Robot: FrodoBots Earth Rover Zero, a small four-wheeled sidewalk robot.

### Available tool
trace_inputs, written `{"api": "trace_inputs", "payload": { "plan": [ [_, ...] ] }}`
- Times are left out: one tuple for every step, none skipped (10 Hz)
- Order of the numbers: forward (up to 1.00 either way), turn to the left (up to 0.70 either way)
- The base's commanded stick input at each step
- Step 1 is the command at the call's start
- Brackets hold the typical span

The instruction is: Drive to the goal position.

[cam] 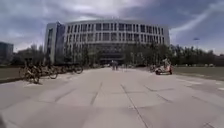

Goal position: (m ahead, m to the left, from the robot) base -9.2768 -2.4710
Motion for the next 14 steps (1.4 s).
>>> {"api": "trace_inputs", "payload": {
  "plan": [
    [0.60,0.00],
    [0.60,0.00],
    [0.60,0.00],
    [0.60,0.00],
    [0.60,0.00],
    [0.60,0.00],
    [0.60,0.00],
    [0.60,0.00],
    [0.60,0.00],
    [0.60,0.00],
    [0.60,0.00],
    [0.60,0.00],
    [0.60,0.00],
    [0.60,0.00]
  ]
}}
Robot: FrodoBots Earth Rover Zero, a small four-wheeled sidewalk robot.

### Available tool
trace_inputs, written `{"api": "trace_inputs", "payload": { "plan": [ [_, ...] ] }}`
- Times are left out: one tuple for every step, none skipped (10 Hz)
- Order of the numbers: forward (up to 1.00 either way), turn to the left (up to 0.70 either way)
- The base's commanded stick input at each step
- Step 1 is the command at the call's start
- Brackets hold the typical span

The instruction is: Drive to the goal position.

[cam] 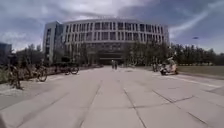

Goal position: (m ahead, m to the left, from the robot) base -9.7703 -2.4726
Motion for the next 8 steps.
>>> {"api": "trace_inputs", "payload": {
  "plan": [
    [0.60,0.00],
    [0.60,0.00],
    [0.60,0.00],
    [0.60,0.00],
    [0.60,0.00],
    [0.60,0.00],
    [0.60,0.00],
    [0.60,0.00]
  ]
}}
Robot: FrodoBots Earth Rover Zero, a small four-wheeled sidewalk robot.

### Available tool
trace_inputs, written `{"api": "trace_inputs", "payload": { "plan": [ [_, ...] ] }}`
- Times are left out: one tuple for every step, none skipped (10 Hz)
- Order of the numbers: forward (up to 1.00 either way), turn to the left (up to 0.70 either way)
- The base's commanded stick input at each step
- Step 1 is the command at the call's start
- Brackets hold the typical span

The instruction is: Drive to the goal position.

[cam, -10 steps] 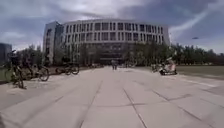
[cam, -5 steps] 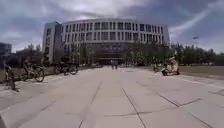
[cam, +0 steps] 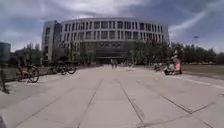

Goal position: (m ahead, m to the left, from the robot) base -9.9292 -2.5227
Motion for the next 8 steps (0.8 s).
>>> {"api": "trace_inputs", "payload": {
  "plan": [
    [0.60,0.00],
    [0.60,0.00],
    [0.60,0.00],
    [0.60,0.00],
    [0.60,0.00],
    [0.60,0.00],
    [0.60,0.00],
    [0.60,0.00]
  ]
}}
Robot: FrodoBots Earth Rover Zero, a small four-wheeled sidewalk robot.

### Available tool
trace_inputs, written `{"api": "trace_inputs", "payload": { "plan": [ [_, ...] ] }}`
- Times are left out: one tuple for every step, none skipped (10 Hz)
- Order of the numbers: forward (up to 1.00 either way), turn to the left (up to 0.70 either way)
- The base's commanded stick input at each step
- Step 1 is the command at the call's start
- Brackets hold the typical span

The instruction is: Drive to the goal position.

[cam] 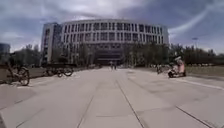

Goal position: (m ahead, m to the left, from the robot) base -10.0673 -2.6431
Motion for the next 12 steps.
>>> {"api": "trace_inputs", "payload": {
  "plan": [
    [0.60,0.00],
    [0.60,0.00],
    [0.60,0.00],
    [0.60,0.00],
    [0.60,0.00],
    [0.39,0.00],
    [0.02,0.00],
    [0.00,0.00],
    [0.00,0.00],
    [0.00,0.00],
    [0.00,0.00],
    [0.00,0.00]
  ]
}}
